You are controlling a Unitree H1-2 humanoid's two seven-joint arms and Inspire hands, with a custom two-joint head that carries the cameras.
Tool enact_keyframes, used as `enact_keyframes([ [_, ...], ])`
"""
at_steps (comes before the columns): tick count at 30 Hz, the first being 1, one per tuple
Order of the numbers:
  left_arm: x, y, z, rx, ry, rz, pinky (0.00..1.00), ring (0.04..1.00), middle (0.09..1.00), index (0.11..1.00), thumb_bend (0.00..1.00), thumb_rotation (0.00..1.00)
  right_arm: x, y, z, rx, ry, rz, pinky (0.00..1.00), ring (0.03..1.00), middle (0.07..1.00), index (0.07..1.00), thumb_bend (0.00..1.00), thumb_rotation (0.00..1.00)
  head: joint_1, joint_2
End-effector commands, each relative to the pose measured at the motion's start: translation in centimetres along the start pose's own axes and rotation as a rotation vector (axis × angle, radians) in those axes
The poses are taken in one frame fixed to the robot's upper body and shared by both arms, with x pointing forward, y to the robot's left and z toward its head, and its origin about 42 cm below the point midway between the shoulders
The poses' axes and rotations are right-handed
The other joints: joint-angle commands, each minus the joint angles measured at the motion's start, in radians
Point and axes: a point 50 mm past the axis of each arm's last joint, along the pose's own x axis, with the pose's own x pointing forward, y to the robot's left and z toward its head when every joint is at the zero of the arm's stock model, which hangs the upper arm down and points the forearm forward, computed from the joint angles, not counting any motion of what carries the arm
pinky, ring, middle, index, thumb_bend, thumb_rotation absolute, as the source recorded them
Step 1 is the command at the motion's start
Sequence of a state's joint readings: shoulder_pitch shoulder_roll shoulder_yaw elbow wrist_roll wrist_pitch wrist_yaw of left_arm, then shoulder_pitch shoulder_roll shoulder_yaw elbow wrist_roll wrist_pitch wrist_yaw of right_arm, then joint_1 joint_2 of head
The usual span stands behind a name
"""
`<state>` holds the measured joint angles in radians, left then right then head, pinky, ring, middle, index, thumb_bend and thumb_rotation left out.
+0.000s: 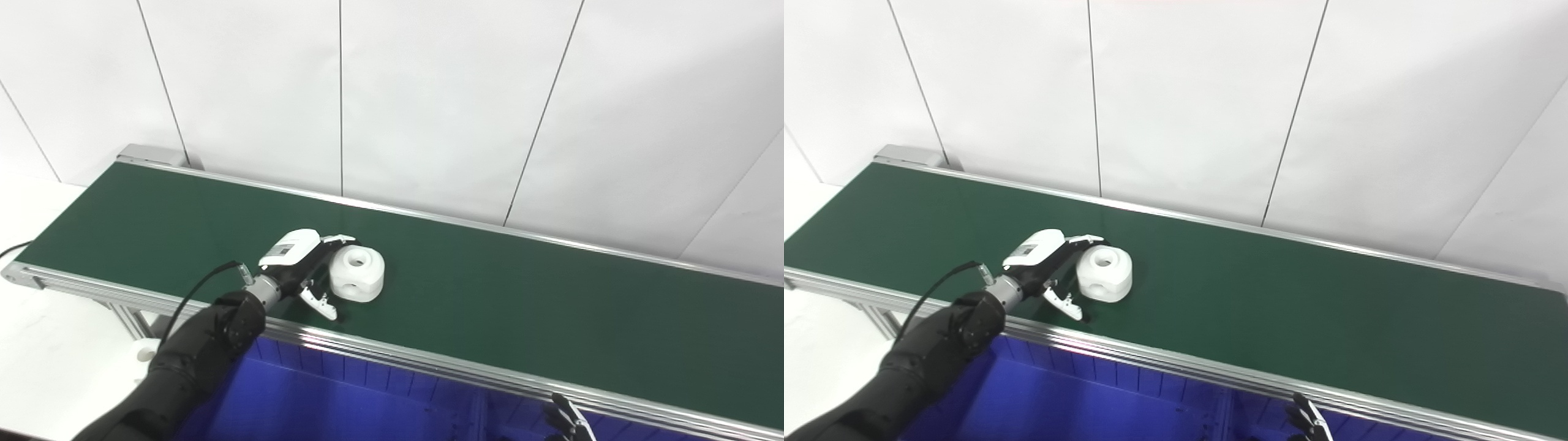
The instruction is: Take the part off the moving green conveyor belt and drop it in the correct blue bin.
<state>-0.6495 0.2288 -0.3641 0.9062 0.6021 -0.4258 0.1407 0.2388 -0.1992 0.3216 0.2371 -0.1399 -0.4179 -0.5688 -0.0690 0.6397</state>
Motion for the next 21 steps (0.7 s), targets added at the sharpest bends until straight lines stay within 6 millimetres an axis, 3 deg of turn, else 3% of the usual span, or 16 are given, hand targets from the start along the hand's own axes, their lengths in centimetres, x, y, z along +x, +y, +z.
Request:
enact_keyframes([
  [1,1.6,1.9,1.7,-0.060,-0.074,0.118,0.58,0.642,0.685,0.689,0.61,0.00,0.3,-0.3,0.9,0.035,-0.066,-0.022,0.74,0.798,0.795,0.851,0.75,0.41,0.001,-0.001],
  [3,1.7,1.5,2.1,-0.097,-0.077,0.137,0.52,0.579,0.530,0.546,0.53,0.00,0.3,-0.3,0.9,0.037,-0.065,-0.023,0.74,0.800,0.794,0.852,0.75,0.41,0.001,-0.001],
  [5,1.9,1.2,2.6,-0.136,-0.079,0.153,0.50,0.560,0.496,0.517,0.52,0.00,0.3,-0.3,0.9,0.040,-0.064,-0.024,0.74,0.797,0.796,0.851,0.75,0.40,0.003,0.004],
  [12,2.3,0.4,3.2,-0.291,-0.055,0.180,0.47,0.536,0.483,0.514,0.51,0.00,0.2,-0.3,0.9,0.030,-0.072,-0.035,0.73,0.794,0.787,0.846,0.75,0.41,0.004,0.010],
  [21,1.7,0.1,3.0,-0.349,-0.039,0.213,0.46,0.537,0.482,0.513,0.51,0.00,0.1,-0.2,1.0,0.025,-0.079,-0.043,0.72,0.781,0.781,0.846,0.76,0.43,-0.005,0.018],
])
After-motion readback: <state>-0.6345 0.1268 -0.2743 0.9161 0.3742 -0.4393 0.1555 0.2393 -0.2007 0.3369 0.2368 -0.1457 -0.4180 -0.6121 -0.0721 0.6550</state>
